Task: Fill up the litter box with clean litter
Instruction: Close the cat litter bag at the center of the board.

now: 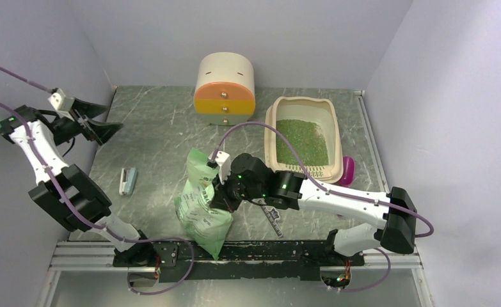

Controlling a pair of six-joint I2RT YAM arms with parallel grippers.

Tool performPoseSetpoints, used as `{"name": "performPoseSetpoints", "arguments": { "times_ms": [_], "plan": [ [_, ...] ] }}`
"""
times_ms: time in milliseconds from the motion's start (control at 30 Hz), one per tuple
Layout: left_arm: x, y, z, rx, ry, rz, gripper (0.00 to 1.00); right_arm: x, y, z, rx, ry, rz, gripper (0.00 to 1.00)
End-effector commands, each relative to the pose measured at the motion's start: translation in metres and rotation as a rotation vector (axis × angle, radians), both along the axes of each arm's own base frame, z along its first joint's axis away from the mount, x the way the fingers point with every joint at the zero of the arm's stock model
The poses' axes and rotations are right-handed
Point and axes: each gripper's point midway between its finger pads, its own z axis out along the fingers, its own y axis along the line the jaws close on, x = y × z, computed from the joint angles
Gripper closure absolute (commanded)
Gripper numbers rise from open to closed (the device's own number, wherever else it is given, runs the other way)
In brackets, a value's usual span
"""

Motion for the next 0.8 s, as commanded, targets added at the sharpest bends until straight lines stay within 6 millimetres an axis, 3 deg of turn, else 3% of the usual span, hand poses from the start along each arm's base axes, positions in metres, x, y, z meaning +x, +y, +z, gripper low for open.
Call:
{"name": "performPoseSetpoints", "arguments": {
  "times_ms": [0,167,267,367,400,467,600,633,767],
  "plan": [
    [-0.024,-0.057,0.046,-0.042,-0.112,-0.112,0.00,0.006,0.026,0.055,0.183,-0.056,0.004,1.00],
    [-0.085,-0.103,0.109,0.152,-0.331,-0.140,0.00,0.006,0.025,0.057,0.177,-0.065,0.005,1.00],
    [-0.107,-0.118,0.123,0.300,-0.435,-0.125,0.00,0.006,0.025,0.063,0.188,-0.072,0.009,1.00],
    [-0.099,-0.102,0.110,0.402,-0.357,0.050,0.00,0.003,0.025,0.071,0.202,-0.075,0.025,1.00],
    [-0.085,-0.085,0.120,0.395,-0.341,0.178,0.00,0.002,0.024,0.072,0.202,-0.077,0.033,1.00],
    [-0.068,-0.057,0.103,0.287,-0.237,0.376,0.00,0.000,0.022,0.073,0.197,-0.083,0.045,1.00],
    [-0.062,-0.065,0.081,0.141,-0.215,0.328,0.00,0.000,0.017,0.075,0.200,-0.100,0.044,1.00],
    [-0.064,-0.073,0.079,0.029,-0.184,0.303,0.00,0.000,0.017,0.076,0.204,-0.103,0.043,1.00],
    [-0.075,-0.107,0.064,-0.123,-0.168,0.162,0.00,-0.001,0.018,0.076,0.215,-0.099,0.051,1.00]
  ]
}}
